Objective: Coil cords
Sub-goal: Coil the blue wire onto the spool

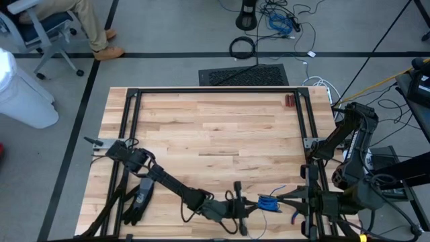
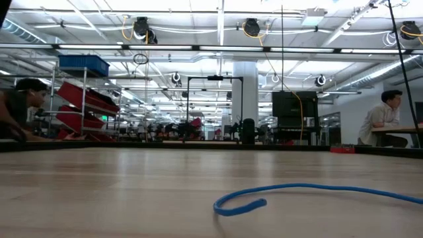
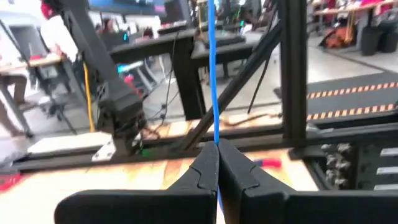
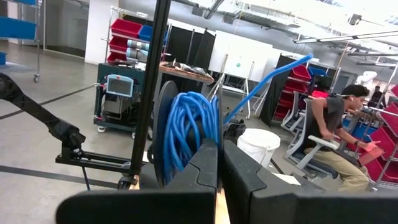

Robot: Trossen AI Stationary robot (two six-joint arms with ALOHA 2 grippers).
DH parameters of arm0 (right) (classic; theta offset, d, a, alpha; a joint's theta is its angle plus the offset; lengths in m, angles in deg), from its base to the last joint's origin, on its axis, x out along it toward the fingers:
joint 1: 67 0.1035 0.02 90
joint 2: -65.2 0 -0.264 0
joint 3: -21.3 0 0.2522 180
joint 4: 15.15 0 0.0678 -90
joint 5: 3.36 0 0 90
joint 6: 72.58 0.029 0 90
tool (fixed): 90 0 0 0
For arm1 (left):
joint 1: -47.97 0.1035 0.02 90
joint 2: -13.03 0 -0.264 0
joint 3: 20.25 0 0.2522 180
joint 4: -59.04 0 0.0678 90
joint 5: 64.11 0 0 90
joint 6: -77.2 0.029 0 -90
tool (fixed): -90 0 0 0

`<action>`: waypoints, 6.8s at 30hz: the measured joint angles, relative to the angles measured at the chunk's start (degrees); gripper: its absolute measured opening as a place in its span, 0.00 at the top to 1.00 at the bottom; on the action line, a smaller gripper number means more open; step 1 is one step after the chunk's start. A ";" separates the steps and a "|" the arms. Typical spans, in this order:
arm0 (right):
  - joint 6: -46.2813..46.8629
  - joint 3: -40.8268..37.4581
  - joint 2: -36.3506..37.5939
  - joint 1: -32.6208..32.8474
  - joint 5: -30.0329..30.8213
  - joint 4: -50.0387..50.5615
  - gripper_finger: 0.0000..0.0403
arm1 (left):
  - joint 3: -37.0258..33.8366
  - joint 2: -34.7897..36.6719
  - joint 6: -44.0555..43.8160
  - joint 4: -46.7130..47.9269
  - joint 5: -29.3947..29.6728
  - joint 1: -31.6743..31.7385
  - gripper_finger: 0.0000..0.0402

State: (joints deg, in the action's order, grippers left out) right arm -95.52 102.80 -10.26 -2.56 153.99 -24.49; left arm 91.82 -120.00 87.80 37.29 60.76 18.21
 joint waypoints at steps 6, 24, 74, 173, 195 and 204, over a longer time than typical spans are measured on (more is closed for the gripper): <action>0.26 -0.04 -0.03 0.02 0.26 0.29 1.00 | 0.07 0.22 -6.61 5.13 0.55 1.68 1.00; 1.31 -0.04 -0.03 2.25 0.04 -0.15 1.00 | -0.04 5.69 -3.77 18.09 12.28 -1.12 1.00; 26.18 0.00 0.02 -10.21 -17.98 26.24 1.00 | -0.02 27.82 -17.60 63.57 49.41 -17.94 1.00; 25.83 0.00 -1.66 -16.44 -19.97 21.11 1.00 | 7.04 22.62 -14.75 51.88 23.12 -15.15 0.67; 23.55 0.00 -1.64 -13.70 -22.72 17.23 1.00 | 7.04 22.16 -22.76 57.69 24.22 -11.13 0.67; 23.30 0.00 -1.73 -14.20 -24.31 16.97 1.00 | 7.04 20.86 -25.04 56.45 23.63 -7.45 0.67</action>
State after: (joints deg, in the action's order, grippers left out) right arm -72.22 102.80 -11.98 -16.76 129.68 -7.52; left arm 98.85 -99.14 62.76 93.74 84.39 10.77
